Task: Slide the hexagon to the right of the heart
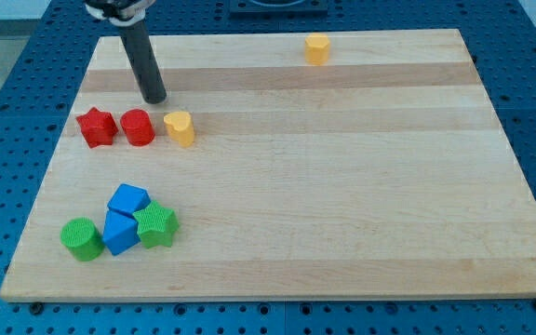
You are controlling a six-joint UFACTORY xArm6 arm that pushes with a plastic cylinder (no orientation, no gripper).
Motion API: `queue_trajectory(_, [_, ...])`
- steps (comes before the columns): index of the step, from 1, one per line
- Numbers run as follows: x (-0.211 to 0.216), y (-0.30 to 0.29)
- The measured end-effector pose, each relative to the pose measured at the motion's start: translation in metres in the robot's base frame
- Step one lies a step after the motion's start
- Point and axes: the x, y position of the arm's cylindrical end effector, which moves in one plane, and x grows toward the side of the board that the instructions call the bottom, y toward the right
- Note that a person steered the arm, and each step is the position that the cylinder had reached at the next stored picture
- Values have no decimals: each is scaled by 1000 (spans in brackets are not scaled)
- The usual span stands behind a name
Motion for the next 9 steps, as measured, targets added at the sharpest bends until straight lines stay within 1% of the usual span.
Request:
queue_trajectory(1, [-31,14])
queue_trajectory(3, [-94,95])
queue_trajectory(4, [-121,144])
queue_trajectory(6, [-127,233])
queue_trajectory(7, [-118,250])
queue_trajectory(9, [-82,249])
